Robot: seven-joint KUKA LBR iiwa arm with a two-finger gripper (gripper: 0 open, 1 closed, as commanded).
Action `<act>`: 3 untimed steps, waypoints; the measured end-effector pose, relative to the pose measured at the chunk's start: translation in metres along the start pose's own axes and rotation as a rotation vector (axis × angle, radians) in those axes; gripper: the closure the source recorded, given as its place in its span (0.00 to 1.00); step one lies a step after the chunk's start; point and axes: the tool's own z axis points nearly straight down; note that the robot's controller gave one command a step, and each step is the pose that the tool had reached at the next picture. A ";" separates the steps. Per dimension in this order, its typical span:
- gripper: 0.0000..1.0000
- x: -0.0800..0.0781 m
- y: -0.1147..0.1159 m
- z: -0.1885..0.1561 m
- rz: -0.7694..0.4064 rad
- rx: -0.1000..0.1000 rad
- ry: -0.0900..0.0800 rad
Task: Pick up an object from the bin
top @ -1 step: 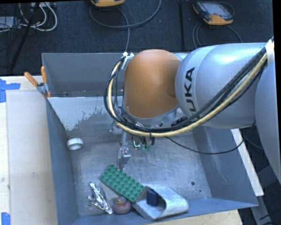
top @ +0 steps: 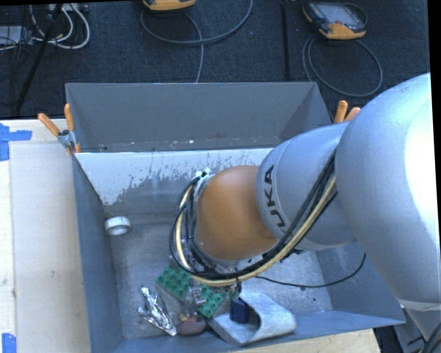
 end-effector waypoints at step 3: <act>1.00 0.006 0.041 -0.154 -0.421 -0.001 0.023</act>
Offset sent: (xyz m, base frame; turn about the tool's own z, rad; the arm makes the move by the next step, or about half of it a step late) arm 0.0000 0.0000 0.0000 0.0000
